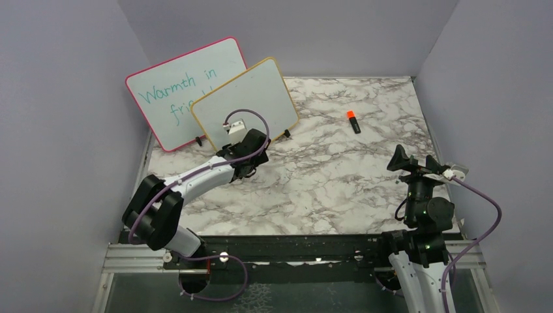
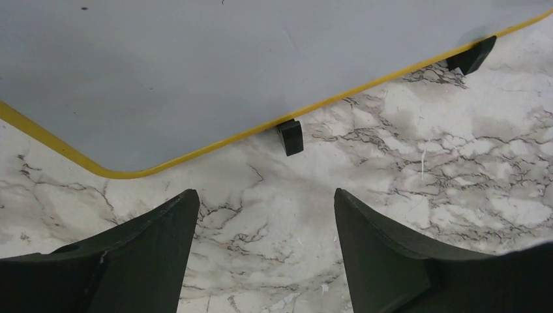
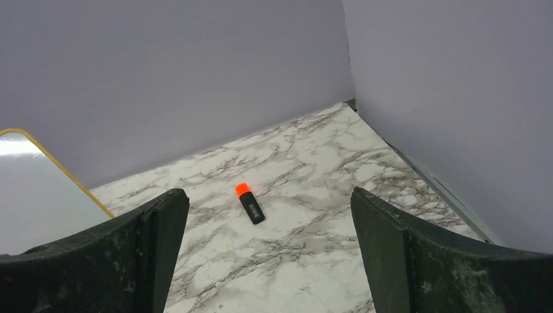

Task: Write a sentence on the whiteboard
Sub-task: Move the whiteboard to the center of the board.

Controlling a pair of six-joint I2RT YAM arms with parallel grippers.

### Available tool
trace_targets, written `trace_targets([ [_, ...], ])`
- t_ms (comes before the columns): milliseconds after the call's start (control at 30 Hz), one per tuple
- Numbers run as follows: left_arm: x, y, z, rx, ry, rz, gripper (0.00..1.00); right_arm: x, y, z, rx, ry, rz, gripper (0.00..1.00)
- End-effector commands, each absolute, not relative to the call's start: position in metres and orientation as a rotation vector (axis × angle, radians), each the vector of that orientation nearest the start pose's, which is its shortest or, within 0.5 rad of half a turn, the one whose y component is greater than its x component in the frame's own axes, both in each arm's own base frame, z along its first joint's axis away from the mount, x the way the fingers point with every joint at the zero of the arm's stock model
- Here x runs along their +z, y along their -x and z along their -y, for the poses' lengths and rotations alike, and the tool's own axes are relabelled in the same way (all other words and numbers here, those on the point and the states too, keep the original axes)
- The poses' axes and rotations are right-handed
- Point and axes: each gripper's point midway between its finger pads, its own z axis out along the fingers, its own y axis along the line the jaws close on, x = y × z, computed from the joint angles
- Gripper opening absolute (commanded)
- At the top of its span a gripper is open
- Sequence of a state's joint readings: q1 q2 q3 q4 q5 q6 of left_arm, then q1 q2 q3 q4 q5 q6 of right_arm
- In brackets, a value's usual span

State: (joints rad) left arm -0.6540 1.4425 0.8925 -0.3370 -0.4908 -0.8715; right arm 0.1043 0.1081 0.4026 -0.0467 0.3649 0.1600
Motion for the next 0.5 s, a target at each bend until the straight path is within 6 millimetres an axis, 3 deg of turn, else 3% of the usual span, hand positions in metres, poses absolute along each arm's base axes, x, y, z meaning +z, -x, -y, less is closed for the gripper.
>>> trace_targets([
  [0,0.092,-0.336,0.179,-0.130,0.560,-2.220,0.74,0.290,-0.220,0.037,-0.021,-0.369,-1.271,1.00],
  [233,0.074,-0.349,0.188,-0.112,0.586,-2.235,0.53,0.290,-0.220,0.036,-0.014,-0.368,-1.266,1.00],
  [467,0.061,-0.364,0.192,-0.043,0.569,-2.238,0.47,0.290,-0.220,0.036,-0.009,-0.366,-1.260,1.00],
])
